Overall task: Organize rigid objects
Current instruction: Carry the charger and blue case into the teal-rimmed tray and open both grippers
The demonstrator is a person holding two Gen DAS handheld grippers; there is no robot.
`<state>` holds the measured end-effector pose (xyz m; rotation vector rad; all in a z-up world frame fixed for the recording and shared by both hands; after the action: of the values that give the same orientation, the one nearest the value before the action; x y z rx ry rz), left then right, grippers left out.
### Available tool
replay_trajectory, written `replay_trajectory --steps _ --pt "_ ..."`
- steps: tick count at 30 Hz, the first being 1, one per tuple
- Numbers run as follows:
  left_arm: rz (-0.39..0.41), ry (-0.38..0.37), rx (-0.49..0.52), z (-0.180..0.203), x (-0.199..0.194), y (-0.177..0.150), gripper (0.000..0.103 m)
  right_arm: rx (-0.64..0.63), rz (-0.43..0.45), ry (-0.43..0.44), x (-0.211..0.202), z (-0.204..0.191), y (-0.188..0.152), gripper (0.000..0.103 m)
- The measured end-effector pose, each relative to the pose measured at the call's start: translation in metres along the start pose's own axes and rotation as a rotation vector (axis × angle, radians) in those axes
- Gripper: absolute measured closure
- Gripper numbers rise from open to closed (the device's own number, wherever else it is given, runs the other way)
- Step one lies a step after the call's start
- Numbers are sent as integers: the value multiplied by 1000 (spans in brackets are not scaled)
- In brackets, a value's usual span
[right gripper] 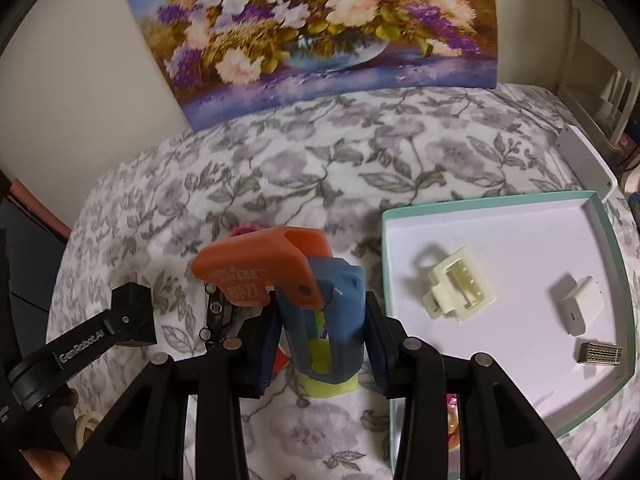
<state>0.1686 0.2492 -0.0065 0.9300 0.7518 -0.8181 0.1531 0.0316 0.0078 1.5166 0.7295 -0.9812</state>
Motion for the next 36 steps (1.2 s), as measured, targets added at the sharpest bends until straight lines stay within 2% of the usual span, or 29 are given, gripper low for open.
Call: replay_trajectory --steps 5,10,15,24,31,36 --pt "27 -14 29 16 -11 2 56 50 -1 -26 1 23 6 63" --pt "26 -30 68 41 -11 -4 56 139 5 -72 2 65 13 63" --pt "1 -55 133 77 -2 -17 56 250 -7 -108 5 116 16 63" --pt "-58 -92 249 140 16 -51 56 371 -21 -197 11 185 12 62" --pt "-110 -110 362 186 37 -84 56 446 -32 -232 16 224 8 62" --pt "-145 -124 411 205 50 -99 56 475 -39 -239 19 243 4 62"
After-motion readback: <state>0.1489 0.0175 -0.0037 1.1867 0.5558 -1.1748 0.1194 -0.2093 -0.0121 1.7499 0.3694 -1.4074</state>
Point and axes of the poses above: each gripper's, at about its wrist camera, not at the fingertips, and x roughly the way its jaws point, z to its right, y to its top, the point moved 2 cm from there along x, roughly the way its jaws point, and after that the axes turned 14 degrees about -y, right-handed, at the moved point
